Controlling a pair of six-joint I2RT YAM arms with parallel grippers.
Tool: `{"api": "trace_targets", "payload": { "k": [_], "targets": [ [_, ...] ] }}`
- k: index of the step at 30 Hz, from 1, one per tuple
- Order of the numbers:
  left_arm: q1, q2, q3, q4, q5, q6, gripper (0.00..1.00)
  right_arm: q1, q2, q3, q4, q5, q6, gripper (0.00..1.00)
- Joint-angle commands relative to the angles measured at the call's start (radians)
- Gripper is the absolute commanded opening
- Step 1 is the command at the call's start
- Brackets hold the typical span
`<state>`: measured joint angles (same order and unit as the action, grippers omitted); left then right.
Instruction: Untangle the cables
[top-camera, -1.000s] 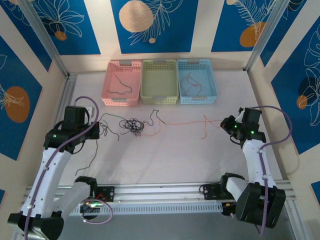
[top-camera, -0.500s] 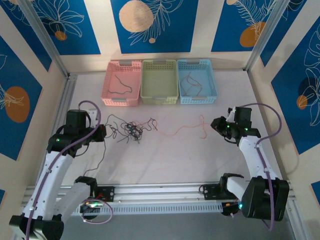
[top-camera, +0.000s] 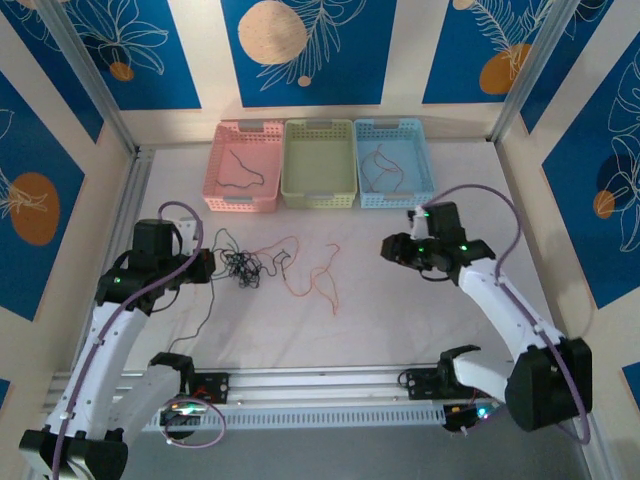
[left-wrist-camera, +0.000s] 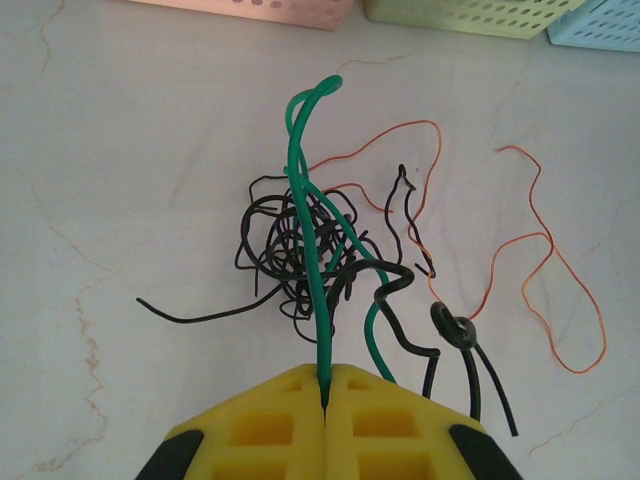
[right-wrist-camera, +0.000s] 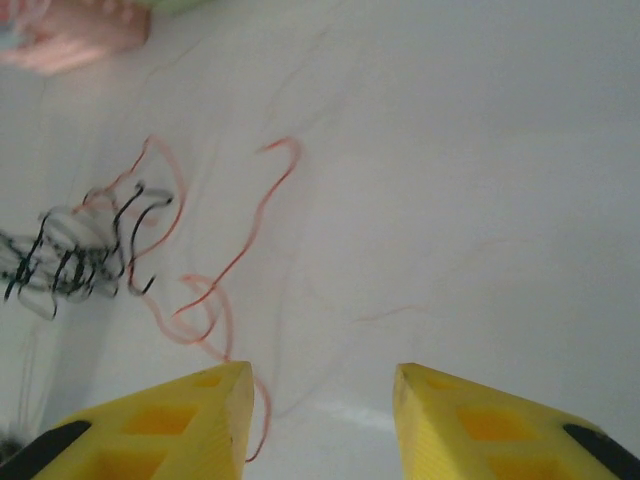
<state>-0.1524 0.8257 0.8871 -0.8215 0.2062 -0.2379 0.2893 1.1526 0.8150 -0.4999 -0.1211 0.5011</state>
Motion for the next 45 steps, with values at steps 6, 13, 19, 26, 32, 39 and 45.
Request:
{"api": "trace_targets", "payload": {
  "k": [6,13,19,26,32,39,45],
  "targets": [
    [0.011,-0.008,-0.013,0.027,0.025,-0.017,0.0,0.343,0.29,0.2,0.07,-0.046,-0.012,0.38],
    [0.012,-0.008,-0.014,0.029,0.028,-0.016,0.0,0.453,0.573,0.36,0.074,-0.083,-0.01,0.37],
    [0.011,-0.005,-0.014,0.03,0.033,-0.016,0.0,0.497,0.755,0.479,0.055,-0.134,-0.017,0.37],
    [0.012,-0.006,-0.015,0.03,0.032,-0.014,0.0,0.516,0.857,0.523,0.06,-0.154,-0.014,0.37],
    [0.011,-0.007,-0.016,0.031,0.03,-0.014,0.0,0.536,0.896,0.527,0.052,-0.147,-0.022,0.37],
    [0.012,-0.008,-0.017,0.032,0.029,-0.015,0.0,0.56,0.922,0.533,0.029,-0.105,-0.041,0.31],
    [0.012,-0.007,-0.018,0.031,0.029,-0.015,0.0,0.56,0.921,0.525,0.035,-0.102,-0.043,0.14]
  ]
}}
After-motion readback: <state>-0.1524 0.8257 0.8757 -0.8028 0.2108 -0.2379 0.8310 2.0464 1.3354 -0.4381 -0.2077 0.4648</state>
